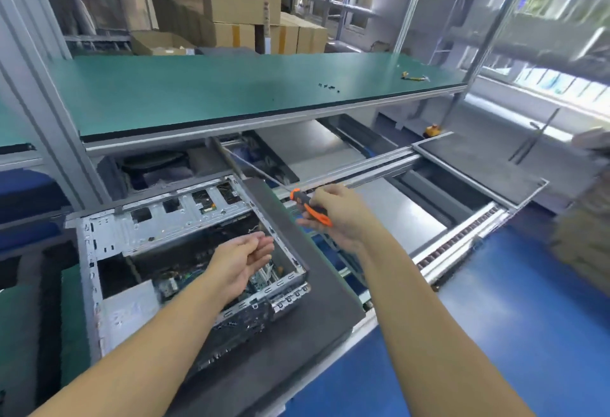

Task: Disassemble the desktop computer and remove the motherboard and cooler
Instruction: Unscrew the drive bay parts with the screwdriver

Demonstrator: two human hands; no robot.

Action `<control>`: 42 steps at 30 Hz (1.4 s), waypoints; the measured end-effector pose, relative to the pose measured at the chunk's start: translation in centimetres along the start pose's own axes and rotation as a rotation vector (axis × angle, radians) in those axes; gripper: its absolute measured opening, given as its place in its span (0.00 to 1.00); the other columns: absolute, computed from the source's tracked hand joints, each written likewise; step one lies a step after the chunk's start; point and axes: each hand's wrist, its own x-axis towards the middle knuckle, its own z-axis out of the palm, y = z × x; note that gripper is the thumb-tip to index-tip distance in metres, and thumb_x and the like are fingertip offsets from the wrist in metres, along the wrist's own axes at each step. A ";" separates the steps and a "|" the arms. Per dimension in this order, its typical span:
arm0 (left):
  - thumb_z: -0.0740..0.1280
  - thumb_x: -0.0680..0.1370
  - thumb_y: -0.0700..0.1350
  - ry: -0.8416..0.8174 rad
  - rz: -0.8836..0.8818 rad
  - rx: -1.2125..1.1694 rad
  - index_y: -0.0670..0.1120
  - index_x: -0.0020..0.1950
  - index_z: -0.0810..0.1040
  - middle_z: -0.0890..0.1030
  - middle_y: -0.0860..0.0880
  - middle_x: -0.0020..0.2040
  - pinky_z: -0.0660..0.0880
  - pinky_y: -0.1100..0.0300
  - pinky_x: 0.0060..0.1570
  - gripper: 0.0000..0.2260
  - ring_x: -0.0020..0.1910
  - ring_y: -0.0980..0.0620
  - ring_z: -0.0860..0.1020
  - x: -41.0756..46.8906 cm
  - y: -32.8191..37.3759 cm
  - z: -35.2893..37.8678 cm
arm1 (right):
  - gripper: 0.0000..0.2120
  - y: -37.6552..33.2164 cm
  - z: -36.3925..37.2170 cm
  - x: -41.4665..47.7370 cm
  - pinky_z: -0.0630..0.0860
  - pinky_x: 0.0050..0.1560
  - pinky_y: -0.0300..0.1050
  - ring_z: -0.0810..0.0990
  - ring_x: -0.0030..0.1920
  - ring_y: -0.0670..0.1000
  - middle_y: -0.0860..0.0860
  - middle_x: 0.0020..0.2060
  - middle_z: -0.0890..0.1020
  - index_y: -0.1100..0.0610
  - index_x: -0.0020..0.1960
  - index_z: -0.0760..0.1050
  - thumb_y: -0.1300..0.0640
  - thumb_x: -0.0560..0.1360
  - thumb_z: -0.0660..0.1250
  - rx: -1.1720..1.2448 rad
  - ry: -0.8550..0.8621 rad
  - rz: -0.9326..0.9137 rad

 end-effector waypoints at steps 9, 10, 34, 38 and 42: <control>0.55 0.85 0.38 0.015 0.050 -0.150 0.37 0.56 0.76 0.86 0.44 0.41 0.81 0.61 0.35 0.11 0.35 0.52 0.84 1.3 1.4 1.7 | 0.21 3.3 1.3 5.0 0.78 0.37 0.46 0.78 0.33 0.52 0.58 0.34 0.79 0.58 0.57 0.81 0.67 0.70 0.57 0.076 -0.444 0.143; 0.56 0.85 0.39 0.022 0.065 -0.173 0.37 0.57 0.76 0.85 0.44 0.39 0.81 0.61 0.34 0.10 0.34 0.53 0.84 1.2 1.6 1.4 | 0.20 3.6 2.1 5.7 0.76 0.35 0.45 0.77 0.32 0.51 0.58 0.33 0.79 0.57 0.54 0.83 0.67 0.70 0.58 0.095 -0.483 0.162; 0.58 0.83 0.36 0.624 -0.049 0.405 0.38 0.60 0.78 0.84 0.40 0.54 0.77 0.61 0.40 0.11 0.44 0.50 0.83 -13.4 -1.0 -28.1 | 0.12 16.3 27.4 -2.4 0.71 0.30 0.44 0.73 0.30 0.51 0.54 0.36 0.77 0.58 0.58 0.70 0.66 0.76 0.57 -0.044 -0.905 0.459; 0.57 0.84 0.39 0.546 -0.095 0.561 0.40 0.69 0.75 0.78 0.44 0.67 0.69 0.59 0.64 0.15 0.65 0.48 0.76 -13.5 -2.5 -29.6 | 0.12 17.1 28.5 -3.0 0.72 0.30 0.44 0.73 0.30 0.51 0.54 0.36 0.78 0.58 0.57 0.71 0.65 0.75 0.58 -0.081 -0.864 0.448; 0.54 0.85 0.46 0.528 -0.078 0.403 0.45 0.75 0.69 0.73 0.49 0.72 0.58 0.59 0.69 0.18 0.71 0.53 0.68 -14.8 -2.2 -31.2 | 0.11 17.9 29.6 -3.8 0.72 0.30 0.44 0.72 0.30 0.51 0.54 0.37 0.77 0.58 0.55 0.72 0.65 0.75 0.57 -0.088 -0.807 0.427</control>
